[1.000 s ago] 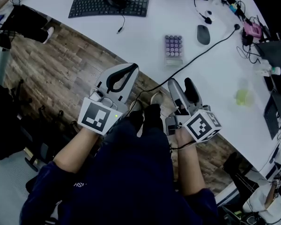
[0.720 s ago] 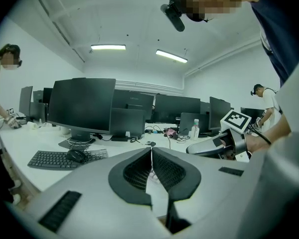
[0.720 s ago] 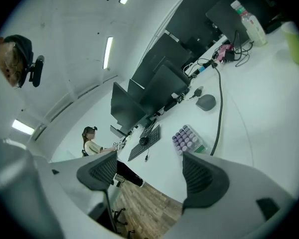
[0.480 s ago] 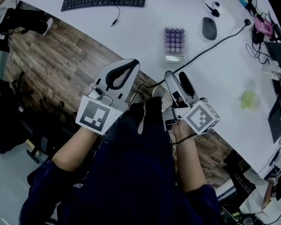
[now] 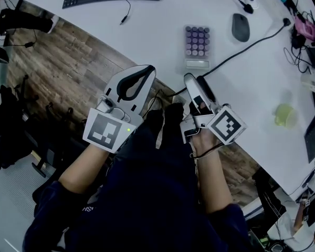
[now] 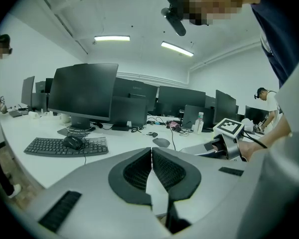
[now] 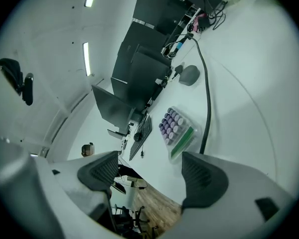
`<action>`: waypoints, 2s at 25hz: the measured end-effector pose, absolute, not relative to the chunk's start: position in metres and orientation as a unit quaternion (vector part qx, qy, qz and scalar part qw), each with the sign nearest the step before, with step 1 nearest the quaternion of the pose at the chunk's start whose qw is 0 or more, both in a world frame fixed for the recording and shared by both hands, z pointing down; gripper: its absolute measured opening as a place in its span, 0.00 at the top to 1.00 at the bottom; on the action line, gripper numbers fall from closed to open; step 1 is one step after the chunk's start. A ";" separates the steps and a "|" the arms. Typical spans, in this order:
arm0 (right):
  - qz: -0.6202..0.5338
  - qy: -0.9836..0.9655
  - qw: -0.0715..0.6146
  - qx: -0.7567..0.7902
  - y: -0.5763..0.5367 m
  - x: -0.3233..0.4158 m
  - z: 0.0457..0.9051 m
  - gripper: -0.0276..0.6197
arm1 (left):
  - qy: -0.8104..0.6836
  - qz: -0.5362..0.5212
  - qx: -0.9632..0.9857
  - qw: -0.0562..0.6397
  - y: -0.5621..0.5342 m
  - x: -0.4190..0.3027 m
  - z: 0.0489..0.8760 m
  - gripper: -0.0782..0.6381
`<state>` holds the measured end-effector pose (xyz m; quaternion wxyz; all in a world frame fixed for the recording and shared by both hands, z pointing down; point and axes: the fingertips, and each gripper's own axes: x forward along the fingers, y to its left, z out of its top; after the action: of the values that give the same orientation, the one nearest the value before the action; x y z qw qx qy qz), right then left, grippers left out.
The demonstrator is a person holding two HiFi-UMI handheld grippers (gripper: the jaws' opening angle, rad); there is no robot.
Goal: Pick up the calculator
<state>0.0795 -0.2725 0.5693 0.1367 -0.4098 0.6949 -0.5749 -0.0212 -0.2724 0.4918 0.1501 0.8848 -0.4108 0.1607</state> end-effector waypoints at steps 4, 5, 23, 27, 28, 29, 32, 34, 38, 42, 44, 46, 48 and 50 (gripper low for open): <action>-0.590 0.681 0.137 -0.412 -0.274 0.081 0.582 0.36 | -0.411 0.164 0.883 0.155 -0.275 -0.021 0.497 0.85; -0.593 0.679 0.136 -0.412 -0.275 0.081 0.585 0.36 | -0.411 0.164 0.883 0.157 -0.276 -0.021 0.499 0.85; -0.663 0.582 0.139 -0.450 -0.277 0.102 0.628 0.42 | -0.405 0.172 0.881 0.173 -0.288 -0.015 0.512 0.85; -0.680 0.555 0.148 -0.455 -0.278 0.104 0.632 0.45 | -0.400 0.178 0.881 0.178 -0.289 -0.014 0.516 0.85; -0.685 0.547 0.151 -0.457 -0.278 0.104 0.633 0.46 | -0.400 0.177 0.881 0.178 -0.290 -0.013 0.516 0.85; -0.691 0.536 0.157 -0.459 -0.278 0.105 0.634 0.48 | -0.403 0.172 0.881 0.177 -0.293 -0.012 0.515 0.85; -0.708 0.505 0.172 -0.464 -0.278 0.107 0.637 0.56 | -0.406 0.165 0.882 0.176 -0.297 -0.010 0.513 0.85; -0.713 0.493 0.176 -0.466 -0.277 0.108 0.638 0.56 | -0.406 0.166 0.881 0.178 -0.298 -0.010 0.514 0.85; -0.724 0.474 0.186 -0.465 -0.277 0.111 0.642 0.57 | -0.406 0.167 0.880 0.181 -0.299 -0.009 0.518 0.85; -0.734 0.451 0.198 -0.467 -0.275 0.113 0.647 0.65 | -0.406 0.167 0.880 0.183 -0.299 -0.008 0.520 0.85; -0.739 0.439 0.206 -0.468 -0.273 0.113 0.648 0.68 | -0.405 0.168 0.879 0.185 -0.298 -0.009 0.521 0.85; -0.744 0.428 0.213 -0.467 -0.273 0.113 0.650 0.68 | -0.406 0.168 0.879 0.186 -0.298 -0.009 0.521 0.85; -0.748 0.420 0.215 -0.466 -0.273 0.114 0.651 0.71 | -0.408 0.168 0.878 0.187 -0.298 -0.009 0.521 0.85; -0.752 0.415 0.212 -0.466 -0.271 0.114 0.654 0.75 | -0.408 0.168 0.878 0.186 -0.298 -0.009 0.521 0.85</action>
<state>0.1138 -0.2713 0.6537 0.2116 -0.4664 0.4151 -0.7520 -0.0091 -0.2979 0.5211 0.1857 0.8778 -0.4082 0.1682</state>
